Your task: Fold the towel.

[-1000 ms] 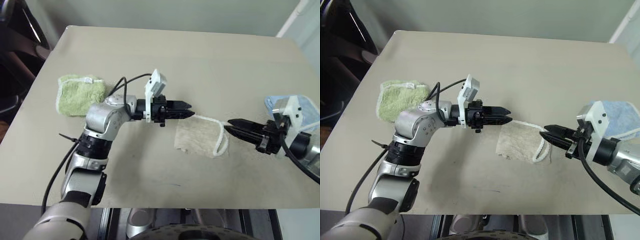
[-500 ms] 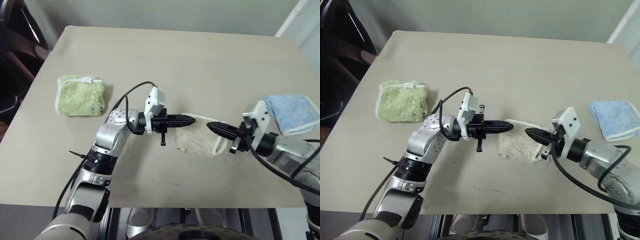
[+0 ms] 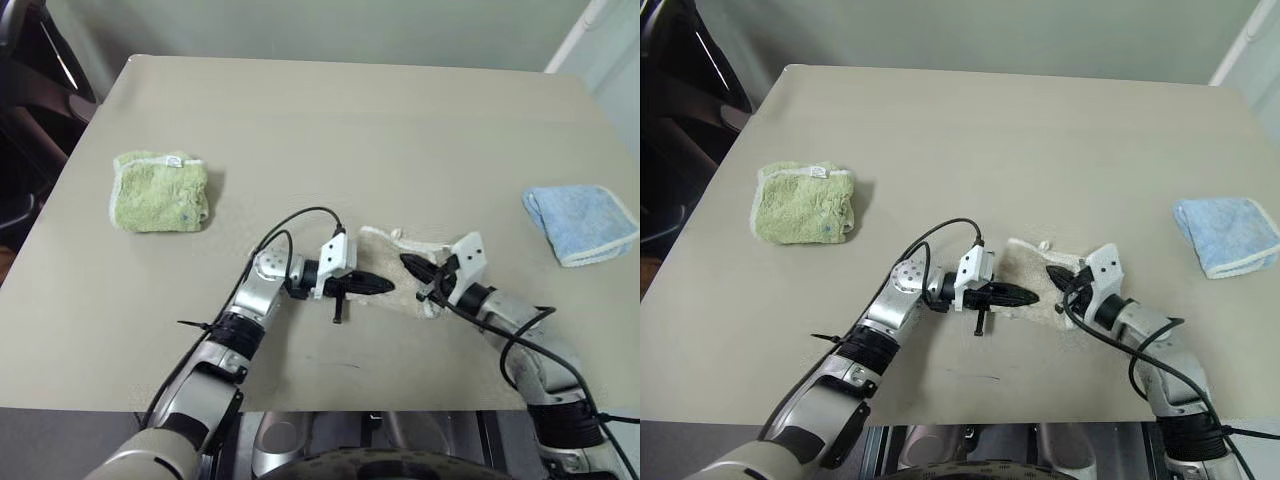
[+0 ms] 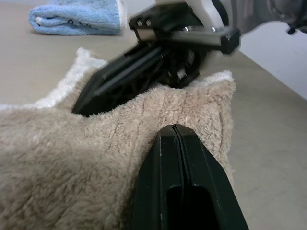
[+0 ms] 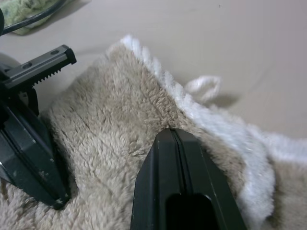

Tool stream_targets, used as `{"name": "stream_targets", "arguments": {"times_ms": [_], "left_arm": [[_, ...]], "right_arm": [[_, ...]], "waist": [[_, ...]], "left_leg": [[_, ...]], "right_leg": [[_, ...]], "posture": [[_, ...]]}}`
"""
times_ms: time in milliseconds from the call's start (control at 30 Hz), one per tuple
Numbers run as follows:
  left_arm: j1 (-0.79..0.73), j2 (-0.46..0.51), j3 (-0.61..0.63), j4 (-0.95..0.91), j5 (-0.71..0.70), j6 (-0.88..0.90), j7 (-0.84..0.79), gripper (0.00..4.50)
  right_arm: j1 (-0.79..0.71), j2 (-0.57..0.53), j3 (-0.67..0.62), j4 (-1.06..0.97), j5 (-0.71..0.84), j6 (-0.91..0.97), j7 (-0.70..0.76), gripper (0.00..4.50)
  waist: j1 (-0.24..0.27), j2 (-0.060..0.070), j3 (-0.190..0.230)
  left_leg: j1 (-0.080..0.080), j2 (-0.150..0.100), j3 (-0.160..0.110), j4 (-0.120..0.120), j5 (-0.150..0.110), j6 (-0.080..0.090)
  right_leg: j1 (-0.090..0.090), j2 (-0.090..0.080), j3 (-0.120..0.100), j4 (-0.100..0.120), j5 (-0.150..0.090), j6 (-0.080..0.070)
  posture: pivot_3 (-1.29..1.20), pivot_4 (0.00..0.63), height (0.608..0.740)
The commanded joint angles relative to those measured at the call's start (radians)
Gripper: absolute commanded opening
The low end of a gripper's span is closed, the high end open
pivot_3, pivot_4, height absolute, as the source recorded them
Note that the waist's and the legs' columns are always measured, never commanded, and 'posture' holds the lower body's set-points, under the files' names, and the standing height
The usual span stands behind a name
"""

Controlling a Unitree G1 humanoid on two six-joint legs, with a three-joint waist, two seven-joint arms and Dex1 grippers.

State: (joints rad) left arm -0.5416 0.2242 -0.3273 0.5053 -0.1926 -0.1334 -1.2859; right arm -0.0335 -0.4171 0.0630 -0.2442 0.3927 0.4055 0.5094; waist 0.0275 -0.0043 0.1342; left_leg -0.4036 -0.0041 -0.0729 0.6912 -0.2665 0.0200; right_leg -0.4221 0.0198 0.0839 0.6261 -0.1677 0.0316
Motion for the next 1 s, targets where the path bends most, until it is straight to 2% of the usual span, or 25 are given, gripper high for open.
{"name": "stream_targets", "arguments": {"times_ms": [33, 67, 133, 267, 400, 533, 567, 600, 767, 1000], "left_arm": [[-0.016, -0.015, -0.016, 0.027, 0.043, -0.006, 0.025, 0.01], [-0.019, -0.013, -0.019, 0.029, 0.049, 0.000, 0.021, 0.01], [-0.021, -0.010, -0.020, 0.027, 0.055, 0.004, 0.012, 0.01], [-0.010, 0.002, -0.002, -0.032, 0.015, 0.052, -0.023, 0.01], [-0.026, 0.004, 0.060, -0.115, -0.077, 0.160, -0.020, 0.00], [-0.055, 0.023, 0.114, -0.216, -0.131, 0.221, -0.003, 0.00], [-0.061, 0.031, 0.128, -0.248, -0.148, 0.242, 0.002, 0.00], [-0.064, 0.036, 0.136, -0.267, -0.158, 0.257, 0.005, 0.00], [-0.060, 0.071, 0.147, -0.322, -0.168, 0.272, 0.008, 0.00], [-0.028, 0.095, 0.150, -0.377, -0.177, 0.270, 0.017, 0.00]], "right_arm": [[-0.002, 0.005, 0.019, 0.091, -0.089, -0.066, -0.012, 0.00], [-0.005, 0.008, 0.022, 0.109, -0.101, -0.081, -0.011, 0.00], [-0.019, 0.020, 0.015, 0.135, -0.108, -0.097, -0.012, 0.00], [-0.043, 0.030, -0.034, 0.096, -0.047, -0.056, -0.002, 0.00], [-0.045, -0.012, -0.120, -0.075, 0.163, 0.134, 0.050, 0.80], [-0.057, -0.098, -0.247, -0.221, 0.400, 0.312, 0.077, 2.12], [-0.068, -0.131, -0.291, -0.240, 0.471, 0.363, 0.073, 2.46], [-0.076, -0.153, -0.318, -0.248, 0.515, 0.397, 0.067, 2.78], [-0.111, -0.295, -0.396, -0.220, 0.687, 0.565, 0.082, 4.42], [-0.160, -0.394, -0.463, -0.023, 0.908, 0.783, 0.048, 4.47]], "waist": [[0.000, 0.001, -0.001], [0.000, 0.001, -0.001], [-0.001, 0.001, -0.001], [-0.003, 0.002, -0.001], [-0.003, 0.003, 0.000], [-0.003, 0.004, 0.000], [-0.002, 0.004, 0.000], [-0.002, 0.004, 0.000], [0.000, 0.003, 0.000], [0.003, 0.003, 0.000]], "left_leg": [[0.000, 0.000, 0.000, 0.001, 0.000, 0.000], [0.001, 0.000, 0.000, 0.002, 0.000, 0.001], [0.003, -0.001, 0.000, 0.004, 0.000, 0.002], [0.004, -0.001, -0.001, 0.007, 0.001, 0.003], [0.000, -0.002, -0.001, 0.007, 0.001, 0.002], [-0.010, -0.002, 0.000, 0.007, 0.002, -0.001], [-0.015, -0.003, 0.001, 0.007, 0.005, -0.008], [-0.016, -0.002, 0.001, 0.007, 0.009, -0.013], [-0.016, -0.003, 0.001, 0.007, 0.007, -0.012], [-0.016, -0.003, 0.001, 0.007, 0.002, -0.010]], "right_leg": [[0.001, 0.000, 0.000, -0.001, -0.001, -0.001], [0.002, 0.000, 0.000, -0.001, -0.003, -0.005], [0.005, 0.000, 0.000, -0.002, -0.005, 0.001], [0.008, -0.001, 0.000, -0.002, -0.004, 0.003], [0.004, -0.001, 0.000, -0.001, -0.003, 0.003], [-0.007, -0.001, 0.000, -0.001, -0.005, 0.002], [-0.011, -0.001, 0.000, -0.001, -0.002, -0.003], [-0.011, -0.001, 0.000, -0.001, -0.002, -0.004], [-0.010, -0.002, 0.001, -0.001, -0.006, 0.004], [-0.011, -0.002, 0.001, -0.001, -0.010, 0.007]], "posture": [[0.00, 0.150, 0.733], [0.00, 0.150, 0.733], [0.00, 0.150, 0.733], [0.00, 0.150, 0.733], [0.00, 0.150, 0.733], [0.00, 0.150, 0.733], [0.00, 0.150, 0.733], [0.00, 0.150, 0.733], [0.00, 0.150, 0.733], [0.00, 0.150, 0.733]]}}
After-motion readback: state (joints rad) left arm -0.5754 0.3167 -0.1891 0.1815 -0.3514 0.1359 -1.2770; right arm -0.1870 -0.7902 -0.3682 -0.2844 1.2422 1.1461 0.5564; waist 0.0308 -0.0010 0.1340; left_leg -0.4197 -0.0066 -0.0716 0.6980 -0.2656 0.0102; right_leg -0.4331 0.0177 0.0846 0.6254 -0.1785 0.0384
